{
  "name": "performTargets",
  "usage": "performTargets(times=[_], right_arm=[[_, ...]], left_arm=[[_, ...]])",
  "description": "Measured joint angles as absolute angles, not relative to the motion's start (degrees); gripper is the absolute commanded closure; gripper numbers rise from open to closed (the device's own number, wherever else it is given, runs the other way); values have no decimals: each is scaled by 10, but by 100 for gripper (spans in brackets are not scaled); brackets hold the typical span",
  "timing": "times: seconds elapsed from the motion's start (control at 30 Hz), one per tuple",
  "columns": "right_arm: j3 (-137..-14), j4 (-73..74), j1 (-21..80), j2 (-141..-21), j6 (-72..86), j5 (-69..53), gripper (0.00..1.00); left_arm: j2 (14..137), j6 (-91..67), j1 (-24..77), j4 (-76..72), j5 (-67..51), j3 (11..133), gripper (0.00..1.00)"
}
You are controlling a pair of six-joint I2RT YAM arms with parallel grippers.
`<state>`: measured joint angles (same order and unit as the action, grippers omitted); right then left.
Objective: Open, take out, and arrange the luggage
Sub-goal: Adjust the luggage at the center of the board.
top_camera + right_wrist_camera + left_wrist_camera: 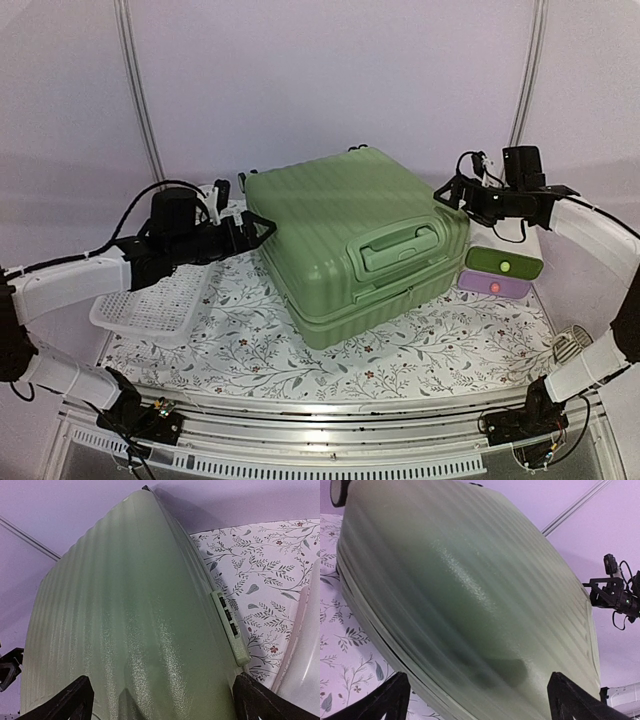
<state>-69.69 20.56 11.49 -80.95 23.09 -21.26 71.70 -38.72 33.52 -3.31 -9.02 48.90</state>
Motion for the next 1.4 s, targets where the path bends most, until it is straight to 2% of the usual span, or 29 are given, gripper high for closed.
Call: performTargets(times=[0.3,0.8,1.13,1.2,1.4], right_arm=[[-621,162,109,-761,218,-245,2],[-505,176,235,-608,256,-229,5],[-444,171,336,-562,309,-108,6],[-429,191,348,-547,318,-95,9],[-420,238,392,-511,334,-12,12]], left_arm=[[814,-380,317,-102,-112,530,2],[885,-353,267,-87,-55,609,3],[890,-325,261,-81,-47,632,3],[884,-317,262,-77,-45,631,3],[810,-291,265,-55,-24,615,4]])
